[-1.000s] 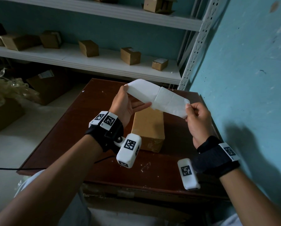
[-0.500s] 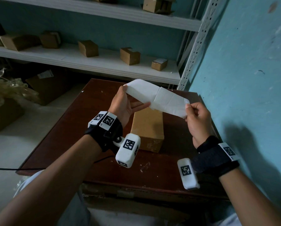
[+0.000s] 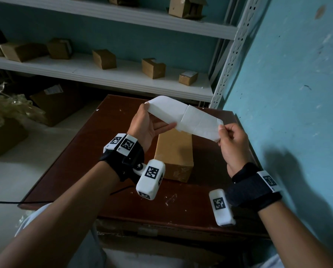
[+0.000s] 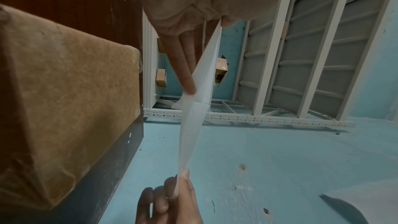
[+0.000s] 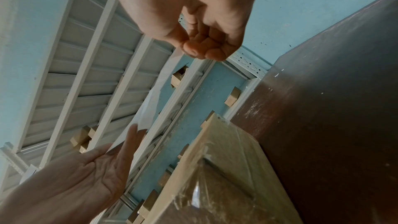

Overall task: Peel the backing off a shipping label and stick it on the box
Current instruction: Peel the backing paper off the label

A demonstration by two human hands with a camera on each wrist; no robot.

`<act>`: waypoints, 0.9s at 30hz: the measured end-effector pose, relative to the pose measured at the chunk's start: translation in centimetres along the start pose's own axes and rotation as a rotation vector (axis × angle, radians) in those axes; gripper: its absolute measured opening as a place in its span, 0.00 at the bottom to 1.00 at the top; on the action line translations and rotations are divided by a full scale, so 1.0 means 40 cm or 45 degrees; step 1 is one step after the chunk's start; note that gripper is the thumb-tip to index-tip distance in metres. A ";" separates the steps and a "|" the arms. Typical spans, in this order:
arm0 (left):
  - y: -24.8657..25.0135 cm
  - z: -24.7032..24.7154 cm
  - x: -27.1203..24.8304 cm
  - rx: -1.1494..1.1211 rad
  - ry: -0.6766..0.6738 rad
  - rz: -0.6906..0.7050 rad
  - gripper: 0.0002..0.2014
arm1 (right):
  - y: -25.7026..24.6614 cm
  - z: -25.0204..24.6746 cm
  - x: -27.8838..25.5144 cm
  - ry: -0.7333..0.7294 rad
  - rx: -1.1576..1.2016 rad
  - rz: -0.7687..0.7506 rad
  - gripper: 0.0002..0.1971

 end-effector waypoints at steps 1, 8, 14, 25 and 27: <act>0.000 0.000 0.000 -0.006 0.006 -0.002 0.20 | 0.001 0.001 0.001 -0.002 -0.003 0.002 0.07; 0.002 -0.001 -0.001 -0.003 0.020 0.002 0.20 | 0.001 -0.001 0.001 0.004 0.005 -0.004 0.06; 0.006 0.001 -0.004 0.010 0.010 0.009 0.19 | 0.000 -0.001 0.000 -0.013 0.005 -0.003 0.06; 0.008 -0.003 0.000 0.004 0.013 0.023 0.18 | 0.005 0.000 0.004 -0.011 0.001 -0.010 0.07; 0.010 -0.004 0.001 0.003 0.019 0.025 0.18 | 0.005 -0.002 0.005 -0.009 0.002 -0.016 0.07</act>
Point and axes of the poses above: each hand's wrist, its own x-axis towards the middle knuckle, its own z-axis out of the palm, y = z × x, the point moved 7 cm from there along x, towards the middle knuckle, and after that the axes turned 8 degrees about -z, right-handed, at the moved point
